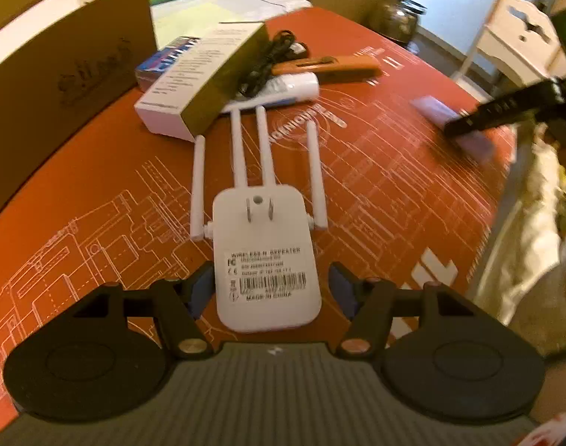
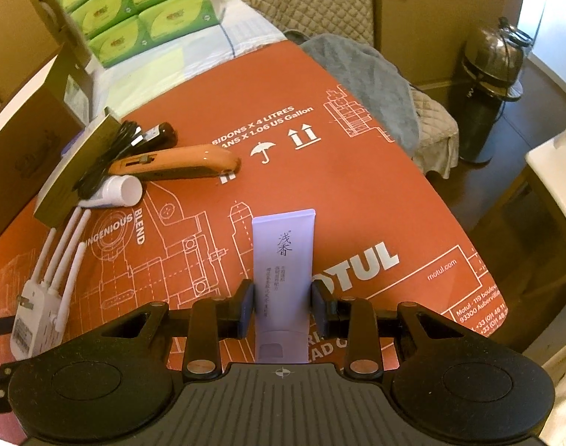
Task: Organize rigid objects
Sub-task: 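Grasp the lavender tube with the right tool while the left tool approaches the white repeater, then grasp the white four-antenna repeater with the left tool and lift it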
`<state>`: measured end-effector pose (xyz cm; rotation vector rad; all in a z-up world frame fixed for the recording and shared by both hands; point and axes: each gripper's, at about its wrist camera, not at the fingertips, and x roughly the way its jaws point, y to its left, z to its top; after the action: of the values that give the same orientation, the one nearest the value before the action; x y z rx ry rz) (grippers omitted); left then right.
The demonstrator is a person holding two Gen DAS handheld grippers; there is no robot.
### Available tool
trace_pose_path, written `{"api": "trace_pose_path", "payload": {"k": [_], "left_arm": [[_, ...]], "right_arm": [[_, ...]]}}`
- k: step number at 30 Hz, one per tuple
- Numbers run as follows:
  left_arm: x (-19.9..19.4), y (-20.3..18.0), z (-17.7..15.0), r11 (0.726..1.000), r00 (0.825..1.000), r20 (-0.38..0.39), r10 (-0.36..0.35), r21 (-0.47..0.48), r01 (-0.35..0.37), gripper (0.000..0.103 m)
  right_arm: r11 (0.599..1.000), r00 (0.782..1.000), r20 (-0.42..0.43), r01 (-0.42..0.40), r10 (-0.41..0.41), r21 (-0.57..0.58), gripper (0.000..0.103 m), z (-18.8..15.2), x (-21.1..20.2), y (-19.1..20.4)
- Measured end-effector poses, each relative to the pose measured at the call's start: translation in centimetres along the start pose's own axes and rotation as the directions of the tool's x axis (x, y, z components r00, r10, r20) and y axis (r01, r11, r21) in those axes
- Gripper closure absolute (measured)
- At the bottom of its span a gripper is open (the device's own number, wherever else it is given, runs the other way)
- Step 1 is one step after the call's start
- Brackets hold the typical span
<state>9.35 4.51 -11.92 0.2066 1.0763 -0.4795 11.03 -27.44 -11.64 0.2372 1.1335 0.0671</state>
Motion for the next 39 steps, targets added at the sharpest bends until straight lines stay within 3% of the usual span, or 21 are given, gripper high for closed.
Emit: {"api": "trace_pose_path", "payload": {"k": [5, 11, 12, 13, 20, 27, 34, 39], "left_arm": [[0.6, -0.5, 1.4, 0.993, 0.997, 0.013, 0.075, -0.094, -0.073, 0.044], [1.6, -1.5, 2.2, 0.984, 0.989, -0.003, 0.146, -0.105, -0.145, 0.045], [1.7, -1.6, 2.1, 0.983, 0.988, -0.008, 0.153, -0.106, -0.153, 0.051], [1.8, -1.7, 1.8, 0.98, 0.987, -0.01, 0.162, -0.115, -0.162, 0.051], [1.3, -2.4, 0.7, 0.941, 0.972, -0.009, 0.234, -0.25, -0.228, 0.051], [0.3, -3.4, -1.0, 0.85, 0.948, -0.016, 0.319, -0.438, -0.293, 0.052], [-1.0, -4.3, -2.9, 0.733, 0.92, -0.013, 0.392, -0.6, -0.321, 0.052], [-2.1, -4.6, -4.1, 0.675, 0.902, -0.026, 0.431, -0.655, -0.341, 0.052]], "right_arm": [[0.999, 1.0, -0.005, -0.009, 0.008, -0.05, 0.073, 0.0, 0.1, 0.1], [0.994, 1.0, -0.013, -0.025, 0.024, -0.103, 0.073, 0.1, 0.2, 0.2], [0.993, 1.0, -0.014, -0.028, 0.027, -0.114, 0.073, 0.1, 0.2, 0.2], [0.992, 0.999, -0.015, -0.031, 0.03, -0.123, 0.073, 0.1, 0.2, 0.2], [0.967, 0.998, -0.029, -0.058, 0.053, -0.247, 0.073, 0.2, 0.6, 0.8], [0.886, 0.992, -0.09, -0.121, 0.09, -0.448, 0.073, 0.0, 1.4, 2.8], [0.742, 0.981, -0.156, -0.191, 0.118, -0.642, 0.073, -0.5, 2.3, 6.0], [0.667, 0.968, -0.194, -0.251, 0.159, -0.702, 0.073, -1.1, 2.7, 8.0]]}}
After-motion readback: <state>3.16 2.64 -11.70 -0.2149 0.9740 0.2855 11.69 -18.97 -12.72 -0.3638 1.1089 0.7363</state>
